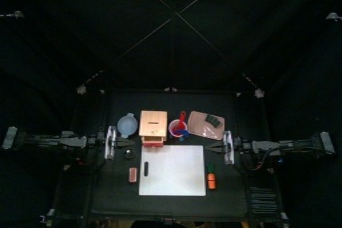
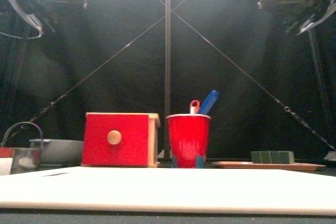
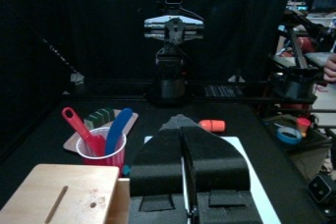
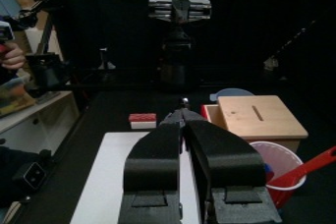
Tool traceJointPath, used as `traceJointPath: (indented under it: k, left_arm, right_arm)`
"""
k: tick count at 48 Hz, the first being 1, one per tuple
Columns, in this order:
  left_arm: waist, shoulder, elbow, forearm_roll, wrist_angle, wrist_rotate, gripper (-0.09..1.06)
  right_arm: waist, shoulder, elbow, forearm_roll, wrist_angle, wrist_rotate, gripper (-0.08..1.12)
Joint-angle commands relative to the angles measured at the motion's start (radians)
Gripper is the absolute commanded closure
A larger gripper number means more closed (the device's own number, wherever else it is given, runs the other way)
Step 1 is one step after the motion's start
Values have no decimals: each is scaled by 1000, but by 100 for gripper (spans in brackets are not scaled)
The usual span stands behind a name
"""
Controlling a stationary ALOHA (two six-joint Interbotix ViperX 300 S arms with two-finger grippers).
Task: Place sushi on board then cut the sushi with the knife then place the pieces on the plate
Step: Place the sushi on the board
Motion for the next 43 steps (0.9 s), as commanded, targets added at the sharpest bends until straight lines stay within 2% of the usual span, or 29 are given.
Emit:
traceJointPath:
  k: [1, 7, 12, 15, 19, 25, 29, 36, 43]
  left_arm:
    - [-6, 26, -6, 2, -8, 3, 89]
    - [-5, 32, -15, 5, -23, 3, 83]
    - [-3, 32, -15, 3, -26, 2, 74]
    - [0, 34, -14, 3, -26, 2, 67]
    - [2, 34, -9, 3, -25, 3, 64]
    - [8, 35, -3, 2, -26, 2, 63]
    - [9, 35, -2, 2, -26, -3, 63]
    - [8, 35, 6, 0, -26, -6, 63]
    - [8, 35, 6, -11, -26, -6, 63]
  right_arm:
    - [-77, 17, -28, 5, -6, 8, 95]
    - [-310, 37, -44, 74, 66, 21, 94]
    - [-565, 74, -97, 160, 339, 18, 89]
    - [-660, 115, -124, 160, 512, 18, 74]
    - [-683, 176, -150, 137, 623, 12, 52]
    - [-680, 242, -170, 74, 667, 18, 18]
    - [-687, 282, -178, 54, 667, 18, 1]
    - [-724, 390, -184, -23, 676, 17, -1]
    - [-819, 465, -190, -124, 675, 15, -1]
